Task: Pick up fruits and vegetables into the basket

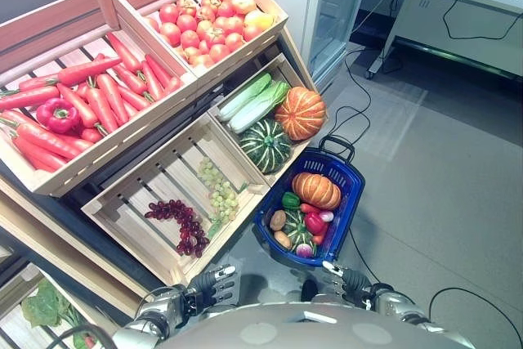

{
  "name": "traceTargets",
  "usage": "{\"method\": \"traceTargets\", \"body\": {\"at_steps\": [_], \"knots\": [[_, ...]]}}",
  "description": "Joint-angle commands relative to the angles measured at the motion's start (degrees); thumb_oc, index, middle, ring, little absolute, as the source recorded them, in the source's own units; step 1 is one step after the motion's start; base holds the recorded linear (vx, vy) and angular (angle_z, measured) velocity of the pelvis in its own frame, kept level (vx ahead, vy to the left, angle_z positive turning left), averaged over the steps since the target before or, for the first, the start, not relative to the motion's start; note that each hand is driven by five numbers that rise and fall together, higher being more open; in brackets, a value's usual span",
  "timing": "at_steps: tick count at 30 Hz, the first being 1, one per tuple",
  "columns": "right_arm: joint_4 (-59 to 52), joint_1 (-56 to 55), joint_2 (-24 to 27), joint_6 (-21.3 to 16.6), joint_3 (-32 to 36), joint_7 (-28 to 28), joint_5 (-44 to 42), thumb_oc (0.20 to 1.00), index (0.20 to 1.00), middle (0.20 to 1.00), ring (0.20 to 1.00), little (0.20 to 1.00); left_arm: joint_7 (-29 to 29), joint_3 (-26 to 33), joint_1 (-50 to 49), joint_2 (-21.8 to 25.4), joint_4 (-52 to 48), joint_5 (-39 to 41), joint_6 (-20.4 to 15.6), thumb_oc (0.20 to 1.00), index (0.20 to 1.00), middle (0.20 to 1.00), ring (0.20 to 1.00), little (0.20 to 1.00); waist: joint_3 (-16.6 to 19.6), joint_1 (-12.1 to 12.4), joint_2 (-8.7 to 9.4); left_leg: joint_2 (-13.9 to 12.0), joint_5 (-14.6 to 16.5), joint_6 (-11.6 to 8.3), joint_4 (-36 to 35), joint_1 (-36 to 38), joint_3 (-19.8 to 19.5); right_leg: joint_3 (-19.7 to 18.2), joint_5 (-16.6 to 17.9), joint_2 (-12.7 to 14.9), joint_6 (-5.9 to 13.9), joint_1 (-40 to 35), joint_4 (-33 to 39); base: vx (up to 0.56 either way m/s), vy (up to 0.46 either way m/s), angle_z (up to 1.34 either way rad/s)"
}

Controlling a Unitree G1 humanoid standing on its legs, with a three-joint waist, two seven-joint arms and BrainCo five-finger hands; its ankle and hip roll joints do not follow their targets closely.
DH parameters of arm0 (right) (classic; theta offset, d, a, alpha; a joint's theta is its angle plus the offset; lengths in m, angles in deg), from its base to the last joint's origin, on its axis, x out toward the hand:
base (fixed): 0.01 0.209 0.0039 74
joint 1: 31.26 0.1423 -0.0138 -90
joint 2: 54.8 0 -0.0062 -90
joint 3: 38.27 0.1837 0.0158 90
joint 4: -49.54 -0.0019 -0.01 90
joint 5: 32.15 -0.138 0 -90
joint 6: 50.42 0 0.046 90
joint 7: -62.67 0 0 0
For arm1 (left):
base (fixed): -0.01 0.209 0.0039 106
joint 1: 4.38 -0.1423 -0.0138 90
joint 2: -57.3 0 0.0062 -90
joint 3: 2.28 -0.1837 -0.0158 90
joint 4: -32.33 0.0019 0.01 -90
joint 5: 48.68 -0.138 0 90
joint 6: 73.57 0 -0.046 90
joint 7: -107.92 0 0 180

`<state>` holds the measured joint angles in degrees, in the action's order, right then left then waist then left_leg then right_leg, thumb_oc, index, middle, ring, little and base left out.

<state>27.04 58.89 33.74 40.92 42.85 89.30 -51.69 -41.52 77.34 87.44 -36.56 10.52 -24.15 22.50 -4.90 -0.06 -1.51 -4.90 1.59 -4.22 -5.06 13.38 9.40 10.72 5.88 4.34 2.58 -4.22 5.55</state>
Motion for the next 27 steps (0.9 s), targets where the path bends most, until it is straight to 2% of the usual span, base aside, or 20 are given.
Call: {"method": "traceTargets", "body": {"at_steps": [1, 13, 18, 19, 21, 22, 23, 24, 25, 26, 27], "knots": [[4.16, 1.5, -1.42, 1.05, -2.78, 0.57, -1.47, 1.0, 1.0, 1.0, 1.0, 1.0, 0.44, -0.57, 2.19, -0.97, 2.66, -3.36, -0.28, 1.0, 1.0, 1.0, 1.0, 1.0, -2.5, -0.5, 2.55, 1.92, 2.33, 2.79, 1.77, -4.23, -1.45, 2.53, -6.49, 5.8, 5.87, -3.48, -3.74, 0.0, 0.0, 0.0], [4.08, 1.43, -1.5, 0.75, -2.82, 0.73, -1.85, 1.0, 1.0, 1.0, 1.0, 1.0, 0.75, -0.4, 1.88, -1.01, 2.13, -1.87, -0.5, 1.0, 1.0, 1.0, 1.0, 1.0, -2.75, -0.45, 2.56, 1.83, 2.42, 2.71, 2.04, -4.27, -1.48, 2.48, -6.61, 5.83, 5.86, -3.38, -4.02, 0.0, 0.0, 0.0], [3.84, 1.49, -1.5, 0.06, -2.88, 0.41, -2.35, 1.0, 1.0, 1.0, 1.0, 1.0, -0.34, -0.68, 1.89, -0.97, 2.11, -2.99, -2.36, 1.0, 1.0, 1.0, 1.0, 1.0, -2.79, -0.54, 2.54, 1.84, 2.44, 2.69, 2.12, -4.31, -1.48, 2.38, -6.64, 5.83, 5.83, -3.37, -4.02, 0.0, 0.0, 0.0], [3.64, 1.53, -1.41, -0.31, -2.88, 0.05, -2.57, 1.0, 1.0, 1.0, 1.0, 1.0, -2.05, -1.11, 1.96, -0.69, 1.79, -5.81, -6.05, 1.0, 1.0, 1.0, 1.0, 1.0, -2.83, -0.61, 2.47, 1.86, 2.44, 2.67, 2.19, -4.37, -1.5, 2.3, -6.68, 5.78, 5.81, -3.28, -4.09, 0.0, 0.0, 0.0], [3.55, 1.51, -1.33, -0.6, -2.89, -0.1, -2.48, 1.0, 1.0, 1.0, 1.0, 1.0, -3.13, -1.43, 2.0, -0.51, 1.57, -7.09, -7.84, 1.0, 1.0, 1.0, 1.0, 1.0, -2.84, -0.65, 2.41, 1.85, 2.44, 2.65, 2.25, -4.39, -1.49, 2.27, -6.68, 5.79, 5.82, -3.25, -4.12, 0.0, 0.0, 0.0], [3.2, 1.46, -1.13, -0.97, -3.19, -0.19, -2.39, 1.0, 1.0, 1.0, 1.0, 1.0, -6.02, -2.44, 2.19, -0.24, 1.01, -9.46, -11.39, 1.0, 1.0, 1.0, 1.0, 1.0, -2.89, -0.86, 2.31, 1.85, 2.43, 2.64, 2.31, -4.46, -1.4, 2.04, -6.65, 5.75, 5.88, -3.09, -4.17, 0.0, 0.0, 0.0], [3.18, 1.49, -1.1, -1.06, -3.23, -0.18, -2.34, 1.0, 1.0, 1.0, 1.0, 1.0, -6.75, -2.58, 2.26, -0.22, 0.93, -10.14, -12.45, 1.0, 1.0, 1.0, 1.0, 1.0, -2.89, -0.89, 2.28, 1.87, 2.42, 2.65, 2.31, -4.47, -1.4, 1.99, -6.65, 5.73, 5.88, -3.06, -4.17, 0.0, 0.0, 0.0], [3.0, 1.61, -0.84, -1.59, -3.5, -0.21, -2.21, 1.0, 1.0, 1.0, 1.0, 1.0, -10.29, -3.39, 2.62, 0.2, 0.32, -12.04, -15.95, 1.0, 1.0, 1.0, 1.0, 1.0, -3.0, -1.06, 2.12, 1.86, 2.42, 2.62, 2.36, -4.5, -1.37, 1.82, -6.72, 5.69, 5.88, -2.89, -4.33, 0.0, 0.0, 0.0], [3.0, 1.61, -0.84, -1.59, -3.5, -0.21, -2.21, 1.0, 1.0, 1.0, 1.0, 1.0, -10.29, -3.39, 2.62, 0.2, 0.32, -12.04, -15.95, 1.0, 1.0, 1.0, 1.0, 1.0, -3.0, -1.06, 2.12, 1.86, 2.42, 2.62, 2.36, -4.5, -1.37, 1.82, -6.72, 5.69, 5.88, -2.89, -4.33, 0.0, 0.0, 0.0], [3.1, 1.75, -0.67, -2.72, -3.64, -0.46, -1.99, 1.0, 1.0, 1.0, 1.0, 1.0, -14.56, -4.0, 3.14, 0.82, 0.32, -15.46, -21.58, 1.0, 1.0, 1.0, 1.0, 1.0, -3.06, -1.3, 1.99, 1.84, 2.47, 2.56, 2.45, -4.57, -1.29, 1.75, -6.82, 5.69, 5.95, -2.75, -4.42, 0.0, 0.0, 0.0], [3.44, 1.88, -0.51, -3.5, -3.54, -0.32, -1.76, 1.0, 1.0, 1.0, 1.0, 1.0, -15.69, -4.1, 3.33, 1.22, 1.02, -15.99, -24.3, 1.0, 1.0, 1.0, 1.0, 1.0, -3.08, -1.43, 1.97, 1.85, 2.52, 2.57, 2.46, -4.59, -1.19, 1.74, -6.87, 5.65, 5.96, -2.67, -4.42, 0.0, 0.0, 0.0]]}}
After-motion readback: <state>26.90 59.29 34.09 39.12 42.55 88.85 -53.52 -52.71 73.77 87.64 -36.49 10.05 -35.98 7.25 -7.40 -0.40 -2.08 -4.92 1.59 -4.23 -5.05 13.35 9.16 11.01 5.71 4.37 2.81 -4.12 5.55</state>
